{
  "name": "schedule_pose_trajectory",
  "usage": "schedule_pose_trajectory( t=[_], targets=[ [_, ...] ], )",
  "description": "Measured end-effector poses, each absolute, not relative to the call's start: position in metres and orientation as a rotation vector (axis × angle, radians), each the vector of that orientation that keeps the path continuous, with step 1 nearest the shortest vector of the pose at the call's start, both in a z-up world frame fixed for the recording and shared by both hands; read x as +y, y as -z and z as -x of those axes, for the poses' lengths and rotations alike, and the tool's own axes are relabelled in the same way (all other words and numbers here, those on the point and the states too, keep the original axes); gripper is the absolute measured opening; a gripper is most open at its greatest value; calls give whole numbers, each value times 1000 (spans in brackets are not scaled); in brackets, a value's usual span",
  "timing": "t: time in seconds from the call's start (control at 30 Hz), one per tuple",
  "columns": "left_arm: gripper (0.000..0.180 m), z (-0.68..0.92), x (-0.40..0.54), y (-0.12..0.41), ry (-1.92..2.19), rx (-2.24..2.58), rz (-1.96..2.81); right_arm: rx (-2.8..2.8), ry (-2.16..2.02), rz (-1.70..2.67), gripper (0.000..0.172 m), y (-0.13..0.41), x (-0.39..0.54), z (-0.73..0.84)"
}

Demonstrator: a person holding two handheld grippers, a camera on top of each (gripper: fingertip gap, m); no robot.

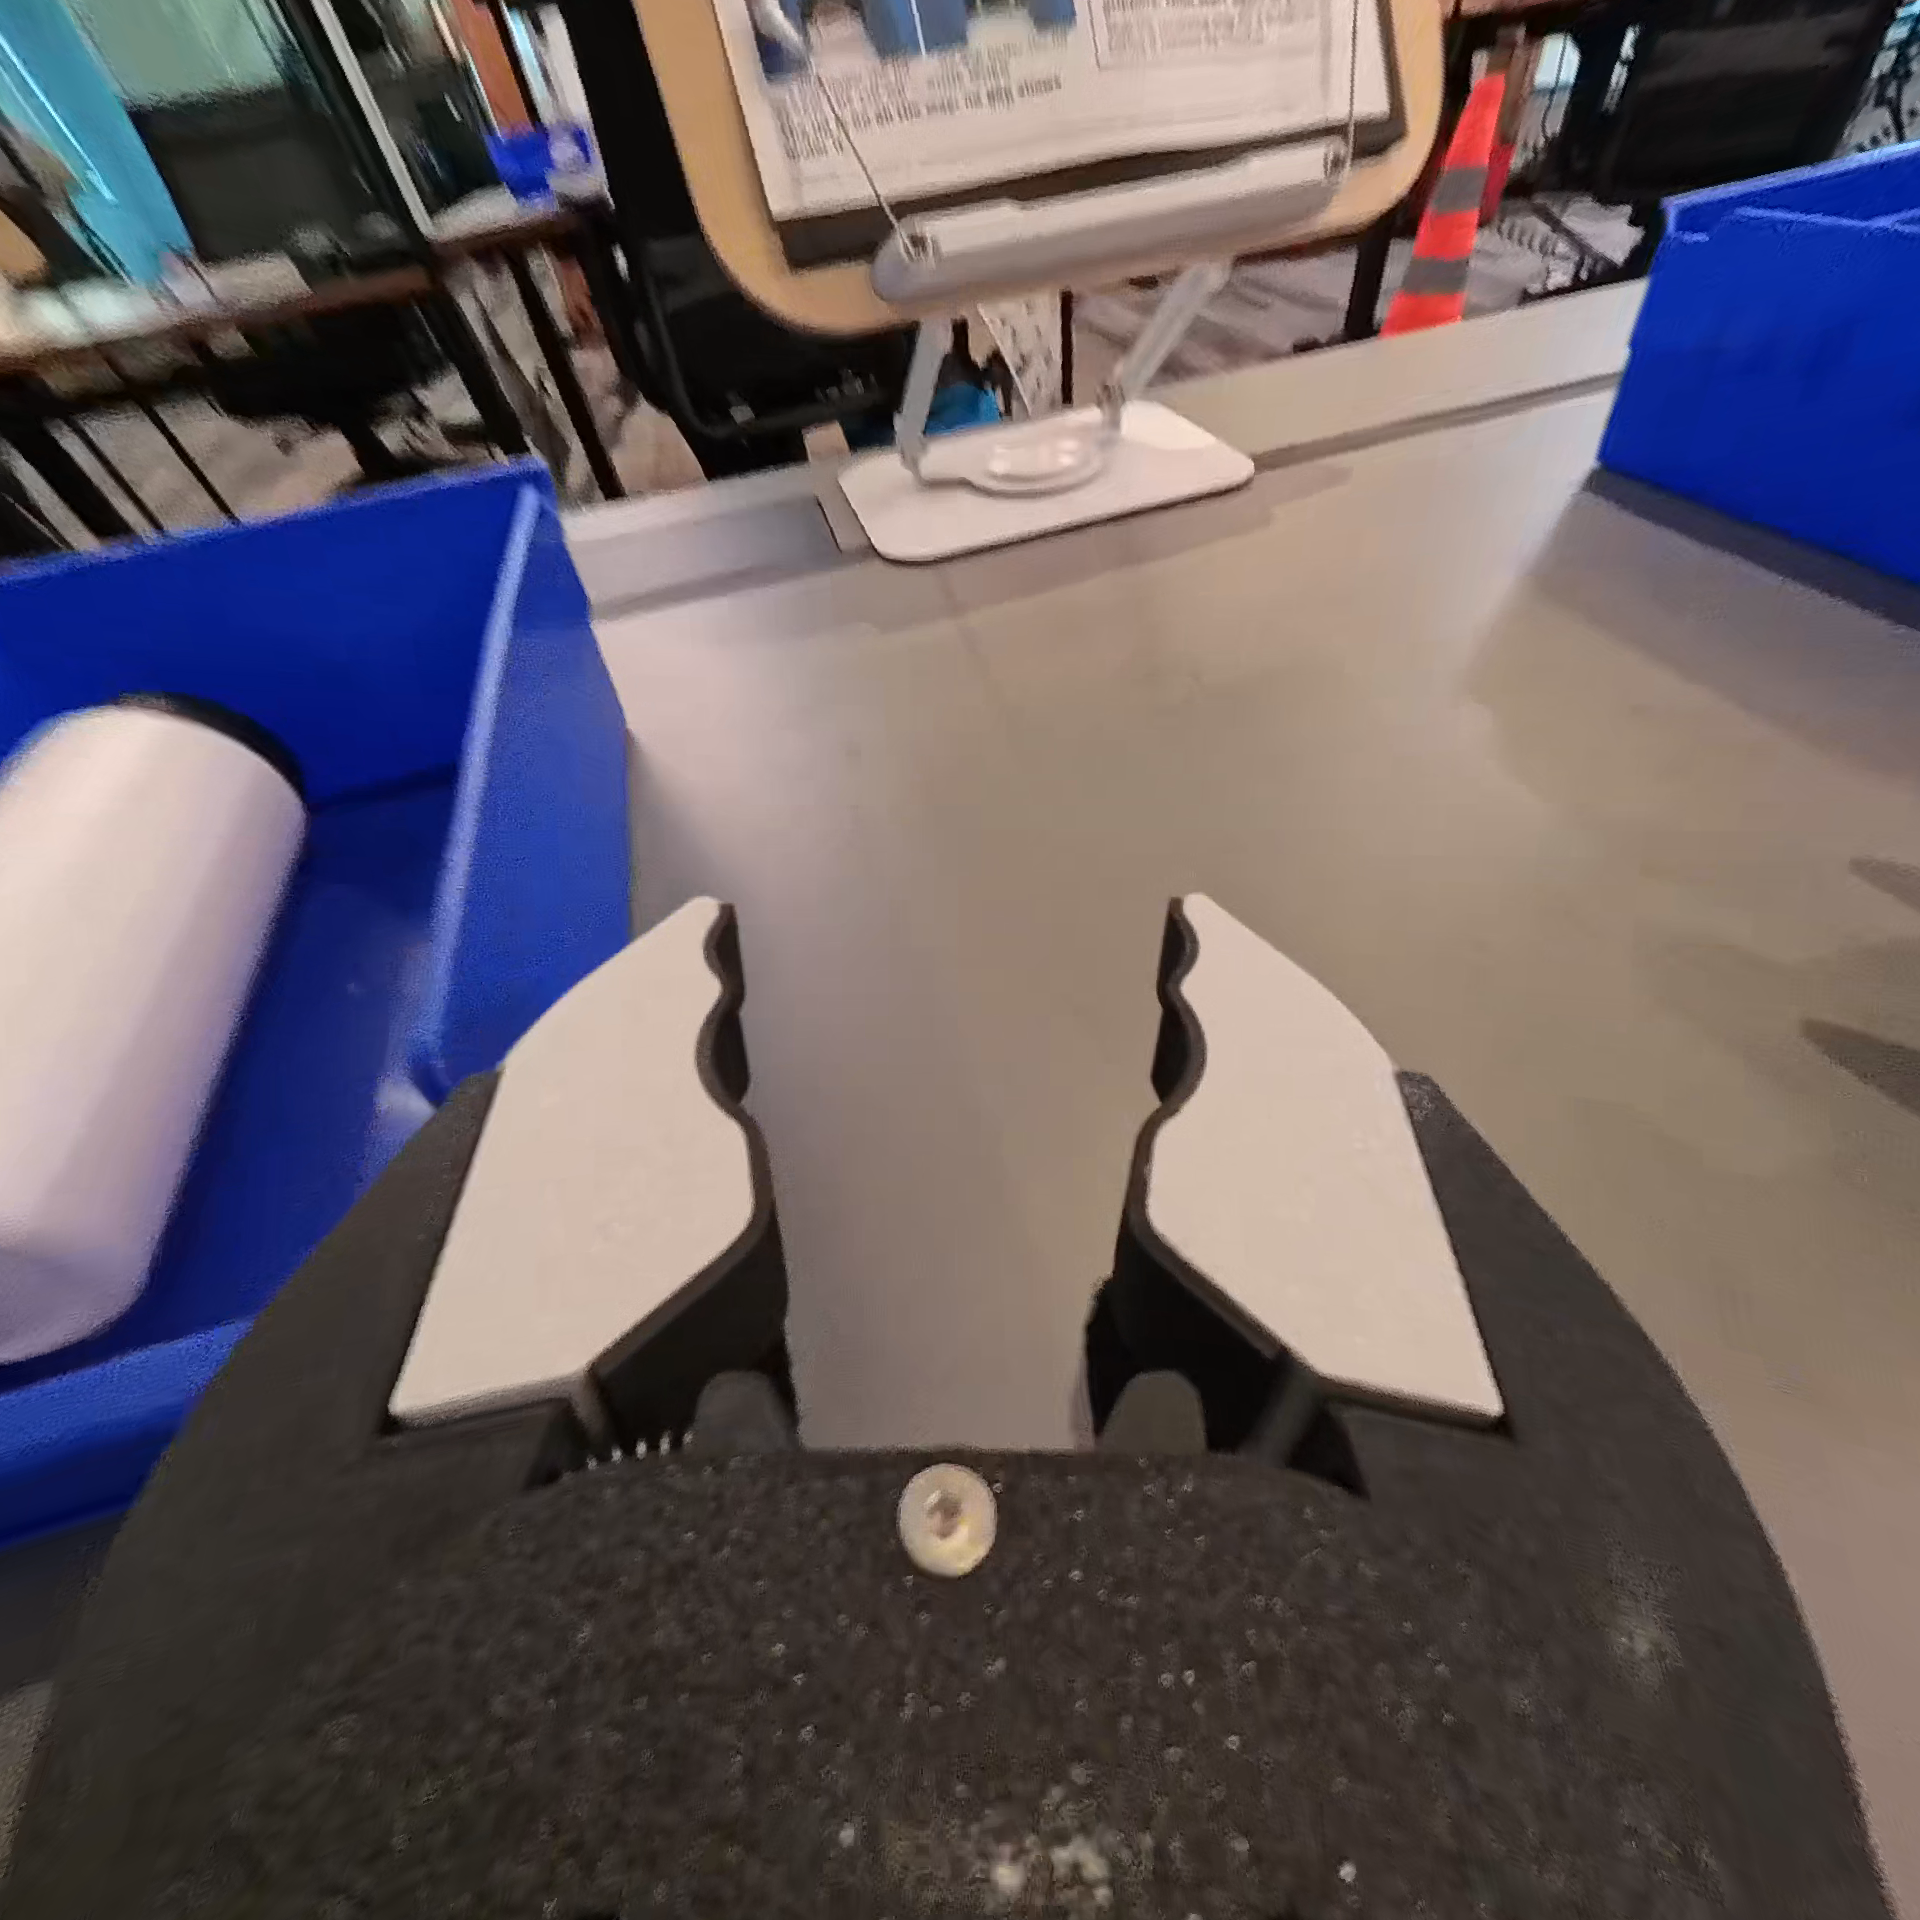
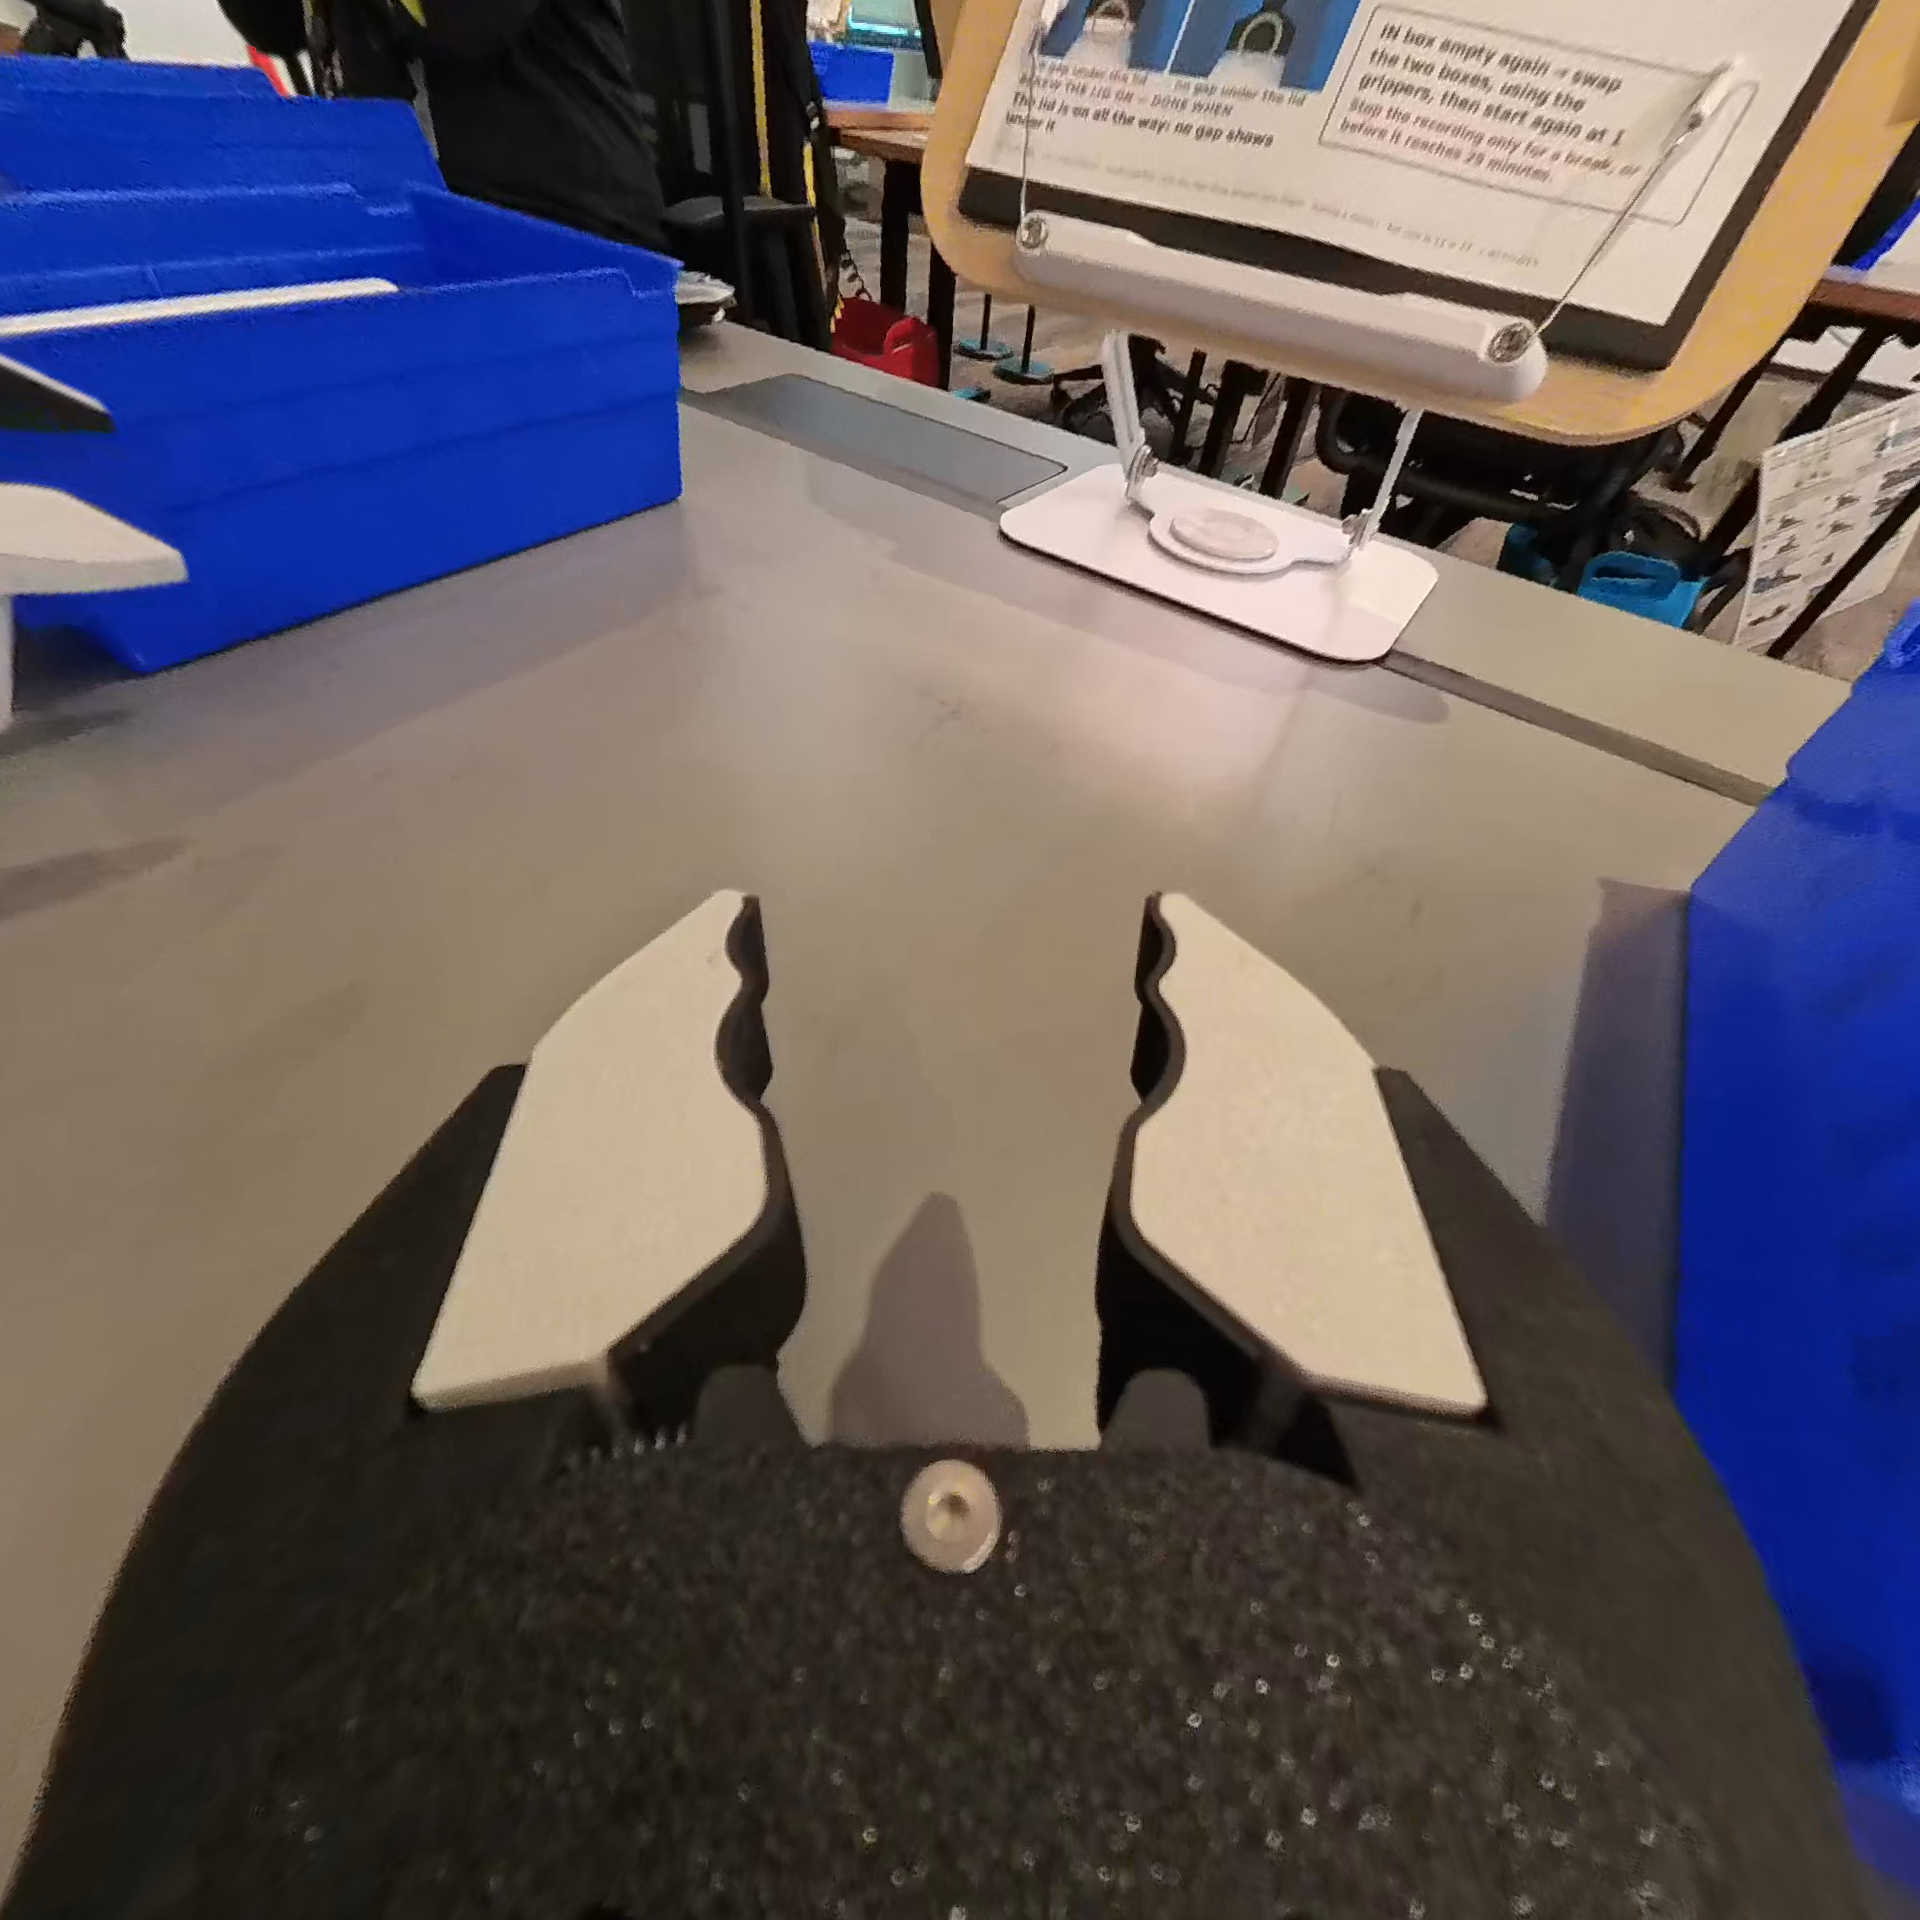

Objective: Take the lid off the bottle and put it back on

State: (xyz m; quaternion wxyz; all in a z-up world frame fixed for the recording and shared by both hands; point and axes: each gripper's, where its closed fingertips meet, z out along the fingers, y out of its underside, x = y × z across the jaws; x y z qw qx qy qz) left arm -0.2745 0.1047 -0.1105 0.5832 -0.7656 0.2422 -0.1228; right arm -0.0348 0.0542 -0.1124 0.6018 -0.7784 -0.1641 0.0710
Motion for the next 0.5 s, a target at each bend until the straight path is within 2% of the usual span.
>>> schedule_pose_trajectory(
  t=[0.13, 0.33, 0.5],
  targets=[
    [80, 263, 95, 124, 479, 528, 1882, -373, -161, 1793, 68, 108, 54, 31],
    [82, 262, 92, 123, 461, 553, 1899, -366, -202, 1803, 68, 110, 53, 34],
    [90, 285, 82, 66, 562, 487, 2022, -386, -224, 1804, 68, 110, 51, 41]
  ],
)
